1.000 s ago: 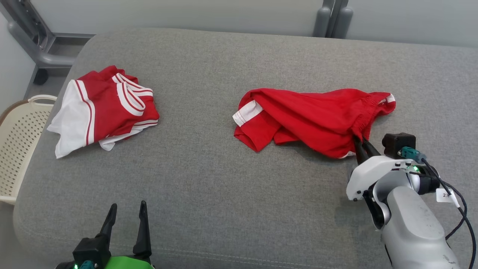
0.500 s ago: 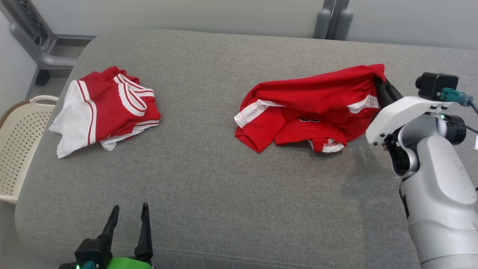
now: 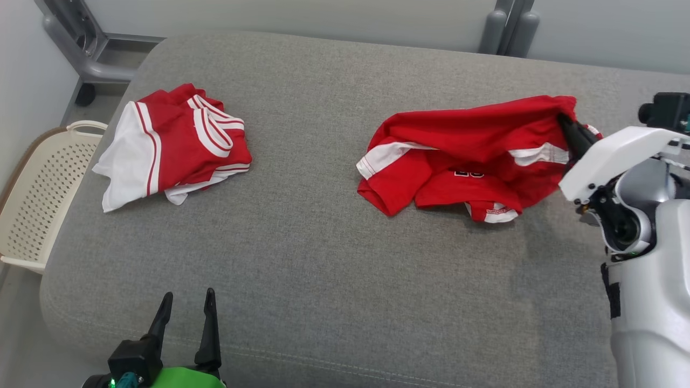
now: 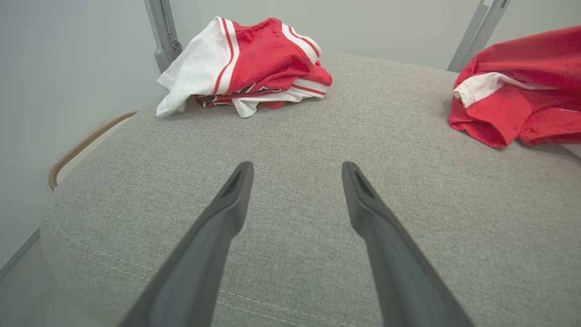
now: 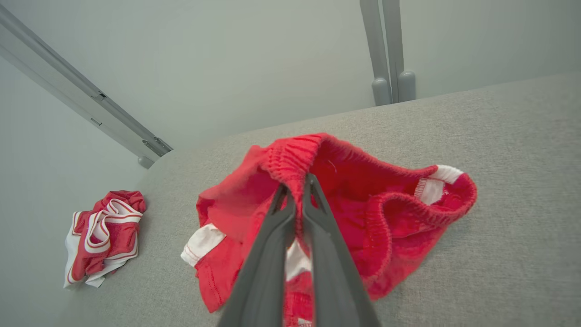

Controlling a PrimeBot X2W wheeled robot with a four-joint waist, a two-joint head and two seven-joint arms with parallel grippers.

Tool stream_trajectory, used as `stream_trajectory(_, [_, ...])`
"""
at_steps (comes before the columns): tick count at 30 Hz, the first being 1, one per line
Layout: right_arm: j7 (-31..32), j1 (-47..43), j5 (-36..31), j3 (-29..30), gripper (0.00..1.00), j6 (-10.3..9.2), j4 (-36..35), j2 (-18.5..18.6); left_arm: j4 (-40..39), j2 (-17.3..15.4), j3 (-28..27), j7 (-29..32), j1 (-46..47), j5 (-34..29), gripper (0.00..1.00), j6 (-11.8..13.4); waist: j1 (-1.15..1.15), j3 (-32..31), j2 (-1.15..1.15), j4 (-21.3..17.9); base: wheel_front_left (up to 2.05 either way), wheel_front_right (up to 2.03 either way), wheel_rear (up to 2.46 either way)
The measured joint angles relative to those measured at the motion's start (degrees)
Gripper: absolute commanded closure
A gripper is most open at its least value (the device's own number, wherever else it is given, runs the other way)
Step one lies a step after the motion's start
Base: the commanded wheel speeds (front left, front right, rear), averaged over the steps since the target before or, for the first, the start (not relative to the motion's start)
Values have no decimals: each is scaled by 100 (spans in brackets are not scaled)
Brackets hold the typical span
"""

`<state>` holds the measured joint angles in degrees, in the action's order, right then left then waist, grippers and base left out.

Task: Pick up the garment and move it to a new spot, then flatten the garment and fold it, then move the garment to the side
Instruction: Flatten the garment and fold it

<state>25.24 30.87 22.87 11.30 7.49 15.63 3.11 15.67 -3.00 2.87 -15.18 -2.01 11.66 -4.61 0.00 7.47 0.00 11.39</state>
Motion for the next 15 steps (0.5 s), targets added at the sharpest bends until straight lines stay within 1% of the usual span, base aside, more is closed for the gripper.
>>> stream_trajectory(3, [109, -65, -260, 298, 100, 0, -278, 4, -20, 3, -5, 0, -1, 22, 0, 0, 0, 44, 0, -16, 0, 0, 0])
stream_trajectory(6, [137, 87, -428, 510, 100, 0, -208, -12, -43, 3, 29, 0, 20, 23, 0, -19, 0, 135, 0, -22, 0, 0, 0])
stream_trajectory(8, [62, 354, -589, 586, 100, 0, -34, -11, -58, 4, 70, 0, 103, 23, 0, -42, 0, 218, 0, -11, 0, 0, 0])
stream_trajectory(12, [-179, 941, -854, 630, 100, 0, 550, -16, -91, 8, 197, 0, 260, 16, 0, -71, 0, 408, 0, 62, 0, 0, 0])
stream_trajectory(15, [-471, 1362, -1166, 565, 100, 0, 1032, 99, -162, 10, 305, 0, 333, 15, 0, -78, 0, 544, 0, 172, 0, 0, 0])
